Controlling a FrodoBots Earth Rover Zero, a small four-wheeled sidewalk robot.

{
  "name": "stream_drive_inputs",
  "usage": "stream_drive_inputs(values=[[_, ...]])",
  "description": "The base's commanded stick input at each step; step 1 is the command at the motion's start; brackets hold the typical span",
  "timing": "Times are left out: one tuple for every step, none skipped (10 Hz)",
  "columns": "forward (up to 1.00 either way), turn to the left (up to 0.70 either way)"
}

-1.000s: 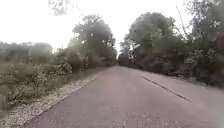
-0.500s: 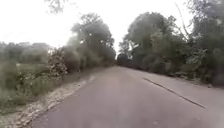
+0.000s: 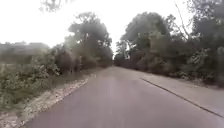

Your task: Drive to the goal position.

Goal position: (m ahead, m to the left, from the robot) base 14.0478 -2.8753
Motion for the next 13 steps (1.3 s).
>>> stream_drive_inputs(values=[[0.85,0.0],[0.85,0.0],[0.85,0.0],[0.85,0.0],[0.85,0.0],[0.85,0.0],[0.85,0.0],[0.85,0.0],[0.85,0.0],[0.85,0.0],[0.85,0.0],[0.85,0.0],[0.85,0.0]])
